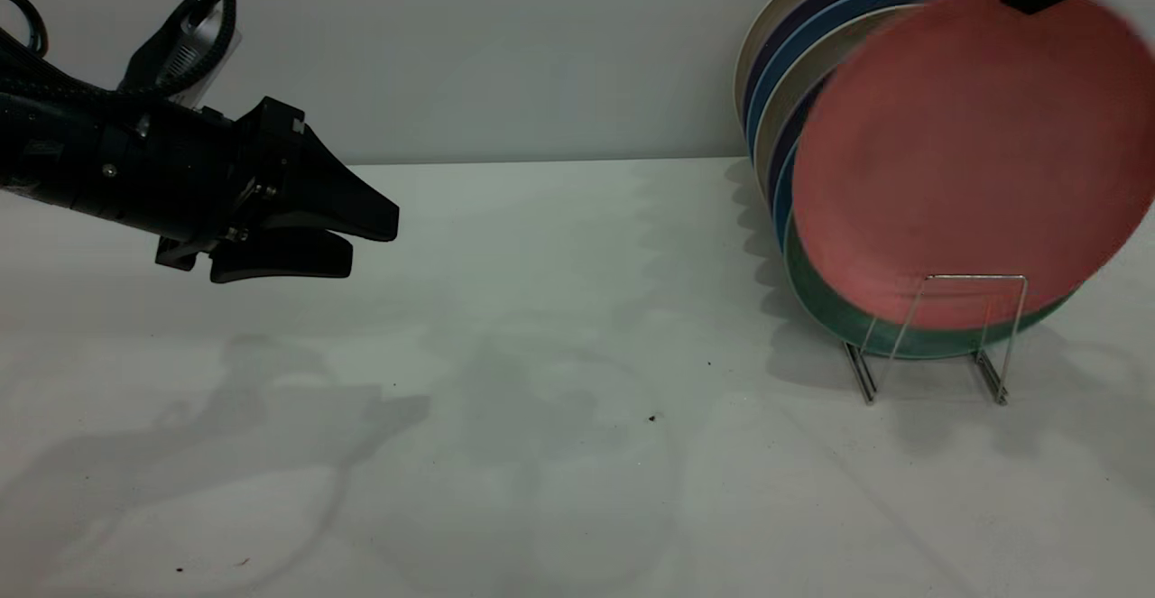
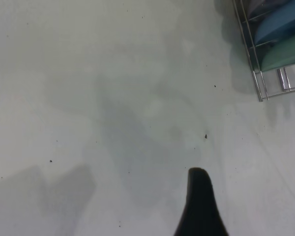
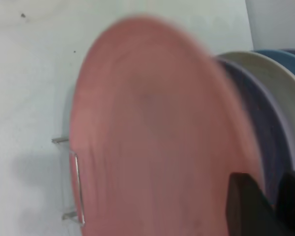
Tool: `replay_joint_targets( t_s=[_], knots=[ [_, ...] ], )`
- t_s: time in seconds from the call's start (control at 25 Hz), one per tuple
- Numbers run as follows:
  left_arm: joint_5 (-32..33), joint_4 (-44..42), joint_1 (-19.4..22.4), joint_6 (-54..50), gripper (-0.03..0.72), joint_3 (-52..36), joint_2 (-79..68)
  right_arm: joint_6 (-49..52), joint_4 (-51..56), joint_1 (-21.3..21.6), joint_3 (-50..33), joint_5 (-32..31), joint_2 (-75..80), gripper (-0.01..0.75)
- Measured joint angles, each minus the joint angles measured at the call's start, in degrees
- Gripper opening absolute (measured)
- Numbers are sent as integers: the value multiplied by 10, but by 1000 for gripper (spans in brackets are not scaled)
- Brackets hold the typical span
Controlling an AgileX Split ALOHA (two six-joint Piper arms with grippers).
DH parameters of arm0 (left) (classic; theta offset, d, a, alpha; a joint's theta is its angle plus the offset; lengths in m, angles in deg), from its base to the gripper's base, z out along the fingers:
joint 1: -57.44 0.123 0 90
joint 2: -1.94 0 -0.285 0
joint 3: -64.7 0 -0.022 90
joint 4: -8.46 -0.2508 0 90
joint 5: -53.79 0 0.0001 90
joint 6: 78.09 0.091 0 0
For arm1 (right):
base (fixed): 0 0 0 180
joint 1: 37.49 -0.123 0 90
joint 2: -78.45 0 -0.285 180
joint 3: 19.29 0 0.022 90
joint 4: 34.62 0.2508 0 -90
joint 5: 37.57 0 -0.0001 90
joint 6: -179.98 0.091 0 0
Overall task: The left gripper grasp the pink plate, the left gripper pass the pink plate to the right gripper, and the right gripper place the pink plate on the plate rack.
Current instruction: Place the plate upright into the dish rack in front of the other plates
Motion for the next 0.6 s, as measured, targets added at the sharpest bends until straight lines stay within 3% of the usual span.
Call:
replay_joint_targets(
  t_s=[0.28,0.6],
  knots=[
    [0,0,0,-4,563,0,0,22,-1,0,0,-6,0,231],
    [0,0,0,-7,563,0,0,88,-15,0,0,-43,0,240]
  ],
)
